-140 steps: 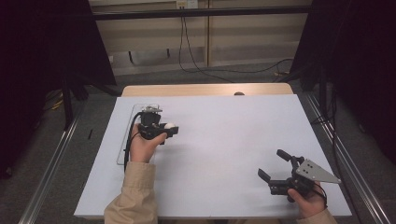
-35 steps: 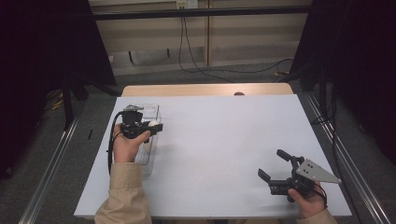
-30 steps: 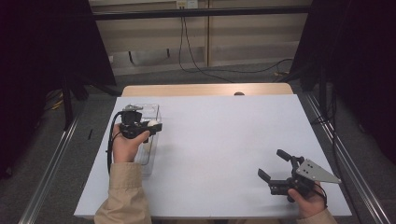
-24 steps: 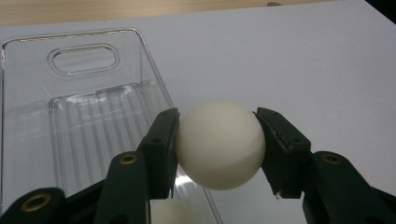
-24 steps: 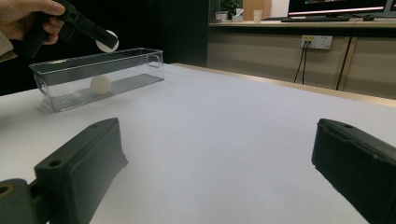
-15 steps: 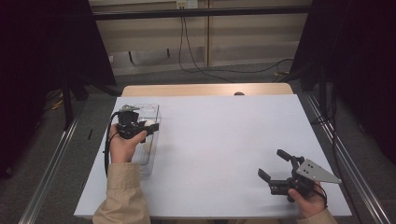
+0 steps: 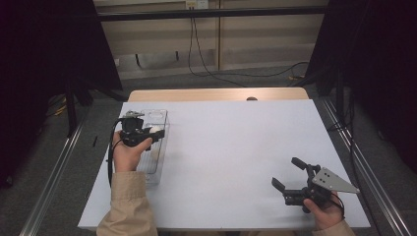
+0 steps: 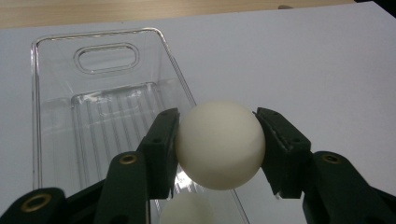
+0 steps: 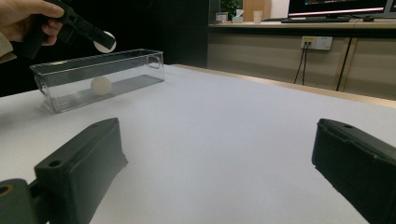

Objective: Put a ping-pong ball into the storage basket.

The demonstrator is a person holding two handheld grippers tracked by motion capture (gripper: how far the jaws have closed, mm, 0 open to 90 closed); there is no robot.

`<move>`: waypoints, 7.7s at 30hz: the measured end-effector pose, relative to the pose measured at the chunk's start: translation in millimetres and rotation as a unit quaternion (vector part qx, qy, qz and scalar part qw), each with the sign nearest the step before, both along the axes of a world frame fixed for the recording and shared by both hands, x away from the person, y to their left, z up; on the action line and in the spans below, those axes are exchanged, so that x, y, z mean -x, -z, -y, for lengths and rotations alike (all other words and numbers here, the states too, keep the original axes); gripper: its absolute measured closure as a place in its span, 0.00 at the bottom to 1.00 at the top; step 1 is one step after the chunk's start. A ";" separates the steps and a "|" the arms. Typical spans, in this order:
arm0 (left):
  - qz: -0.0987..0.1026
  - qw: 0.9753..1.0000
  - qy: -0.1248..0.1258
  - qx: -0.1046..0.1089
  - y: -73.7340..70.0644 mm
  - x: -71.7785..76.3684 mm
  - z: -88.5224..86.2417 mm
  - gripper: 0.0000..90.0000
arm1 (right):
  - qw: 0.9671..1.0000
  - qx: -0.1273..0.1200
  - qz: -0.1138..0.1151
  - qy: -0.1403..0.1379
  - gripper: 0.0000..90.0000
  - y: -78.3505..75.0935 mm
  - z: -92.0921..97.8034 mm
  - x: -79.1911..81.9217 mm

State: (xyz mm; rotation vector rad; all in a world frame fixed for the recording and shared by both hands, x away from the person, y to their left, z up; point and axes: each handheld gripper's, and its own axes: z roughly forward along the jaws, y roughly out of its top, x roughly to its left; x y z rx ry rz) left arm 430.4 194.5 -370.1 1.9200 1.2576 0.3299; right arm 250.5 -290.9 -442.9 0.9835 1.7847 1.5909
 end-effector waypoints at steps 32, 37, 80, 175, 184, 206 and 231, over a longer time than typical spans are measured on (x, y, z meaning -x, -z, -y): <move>0.003 1.000 -0.025 -0.016 5.7 0.4 -13.5 0.57 | 1.000 -0.002 0.000 -0.002 0.02 -0.6 -0.5 0.7; 0.003 0.999 -0.032 -0.018 6.4 0.2 -16.6 0.57 | 1.000 -0.002 0.001 -0.002 0.02 -0.7 -0.4 0.6; 0.004 0.997 -0.055 -0.060 17.3 -6.5 -18.1 0.56 | 1.000 -0.003 0.002 -0.002 0.02 -1.0 -0.1 1.0; 0.132 0.990 -0.021 0.040 11.1 55.6 -11.7 0.04 | 1.000 -0.005 0.000 0.001 0.02 -1.8 -0.1 2.1; 0.137 0.989 -0.025 0.045 15.5 62.7 -15.8 0.04 | 1.000 -0.005 0.001 0.002 0.02 -1.9 0.4 2.0; 0.156 0.987 -0.013 0.047 26.3 76.5 -22.3 0.05 | 1.000 -0.005 0.002 0.001 0.02 -2.0 0.4 1.8; 0.173 0.984 0.004 0.045 38.3 91.7 -25.3 0.05 | 1.000 -0.001 -0.001 0.001 0.02 -1.2 -0.7 1.1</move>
